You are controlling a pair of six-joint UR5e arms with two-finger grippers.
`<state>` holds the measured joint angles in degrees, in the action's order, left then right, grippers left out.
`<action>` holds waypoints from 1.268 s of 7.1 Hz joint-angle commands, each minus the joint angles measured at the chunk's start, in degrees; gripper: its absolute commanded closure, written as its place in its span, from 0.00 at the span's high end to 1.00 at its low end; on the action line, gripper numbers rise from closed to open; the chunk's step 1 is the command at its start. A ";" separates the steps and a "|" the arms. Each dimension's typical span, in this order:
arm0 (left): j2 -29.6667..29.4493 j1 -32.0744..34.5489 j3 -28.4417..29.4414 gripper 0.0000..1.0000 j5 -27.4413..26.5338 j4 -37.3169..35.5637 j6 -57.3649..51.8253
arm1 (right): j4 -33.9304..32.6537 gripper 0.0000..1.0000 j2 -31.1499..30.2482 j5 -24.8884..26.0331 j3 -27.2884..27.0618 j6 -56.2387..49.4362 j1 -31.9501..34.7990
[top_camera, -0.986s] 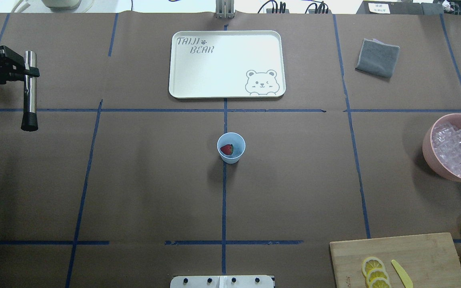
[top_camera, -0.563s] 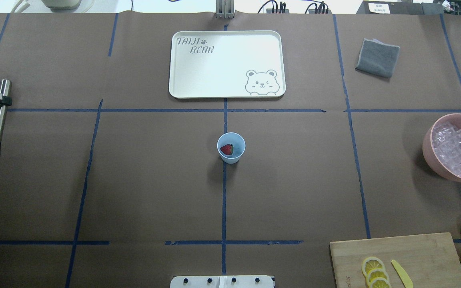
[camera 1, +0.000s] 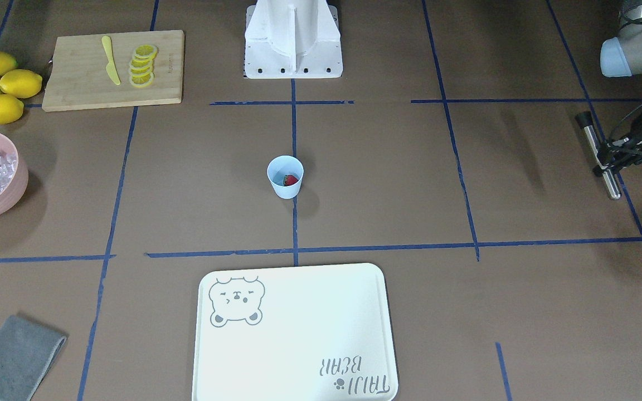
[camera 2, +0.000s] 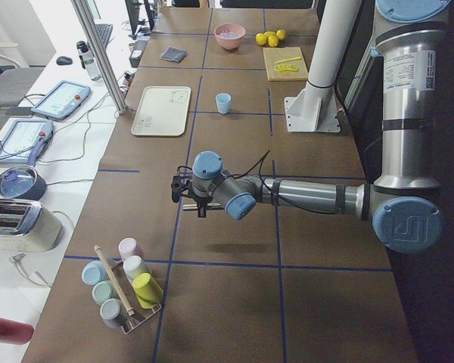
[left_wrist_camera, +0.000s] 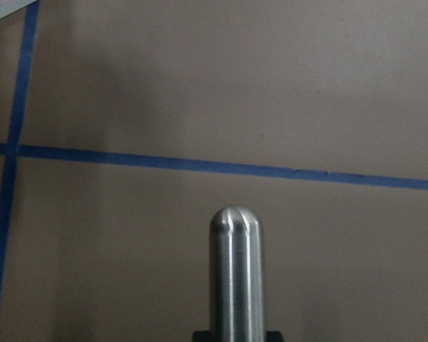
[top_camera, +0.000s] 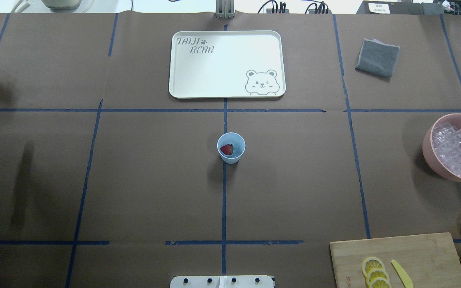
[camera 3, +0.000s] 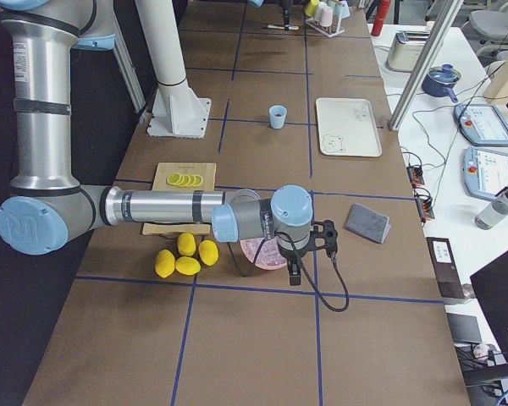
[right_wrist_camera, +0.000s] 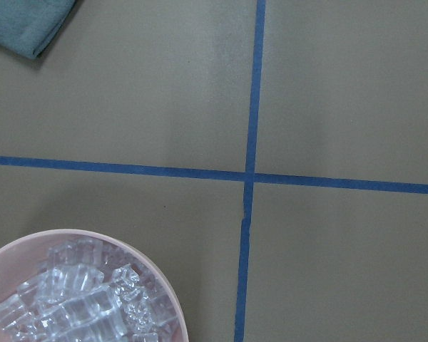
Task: Mash ice and strawberries in cup
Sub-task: 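Lower the pestle onto the table and open the left gripper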
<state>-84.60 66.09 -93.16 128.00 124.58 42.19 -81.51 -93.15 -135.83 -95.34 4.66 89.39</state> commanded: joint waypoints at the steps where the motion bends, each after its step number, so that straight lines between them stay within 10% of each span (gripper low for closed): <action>1: -0.39 -3.50 2.27 0.00 -4.42 -0.92 -0.89 | 0.03 0.99 0.07 0.21 -0.02 0.00 0.00; 7: -0.30 -3.69 5.62 0.00 -7.86 -0.75 -8.01 | 0.12 0.99 0.34 0.30 -0.02 -0.09 0.00; 9: -0.30 -3.69 5.62 0.16 -8.12 -0.66 -8.01 | 0.12 0.99 0.34 0.30 -0.11 -0.09 0.09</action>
<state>-84.92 62.40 -87.54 120.10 123.90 34.21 -81.39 -92.82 -135.53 -95.41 4.58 89.40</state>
